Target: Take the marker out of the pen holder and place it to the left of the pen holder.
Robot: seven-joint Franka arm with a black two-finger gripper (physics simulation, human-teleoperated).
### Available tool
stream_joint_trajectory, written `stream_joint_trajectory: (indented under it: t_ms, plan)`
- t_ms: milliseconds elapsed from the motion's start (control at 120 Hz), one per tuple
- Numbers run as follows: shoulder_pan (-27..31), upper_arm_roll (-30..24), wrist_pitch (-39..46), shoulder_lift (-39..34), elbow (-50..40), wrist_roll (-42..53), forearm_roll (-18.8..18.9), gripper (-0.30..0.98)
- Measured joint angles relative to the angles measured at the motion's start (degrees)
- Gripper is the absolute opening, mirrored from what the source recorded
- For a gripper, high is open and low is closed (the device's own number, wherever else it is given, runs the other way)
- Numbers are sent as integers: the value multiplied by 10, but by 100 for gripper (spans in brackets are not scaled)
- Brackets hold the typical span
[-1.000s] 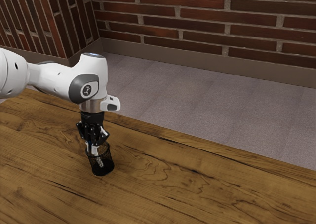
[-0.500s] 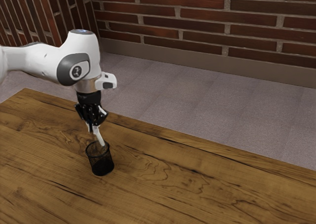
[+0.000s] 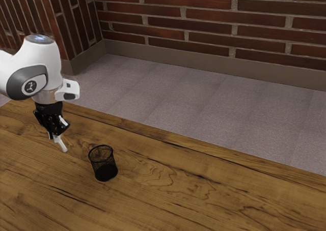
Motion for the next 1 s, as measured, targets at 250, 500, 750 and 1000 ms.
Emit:
stream_joint_trajectory:
  t_ms: [250, 500, 750, 1000]
  plan:
    - [9, 57, 227, -15, -101, 7, 125, -9]
    - [21, 98, 430, -13, -164, 10, 271, -9]
    - [39, 107, 512, 32, -173, 25, 307, -9]
    - [46, 108, 546, 71, -170, 37, 301, -9]
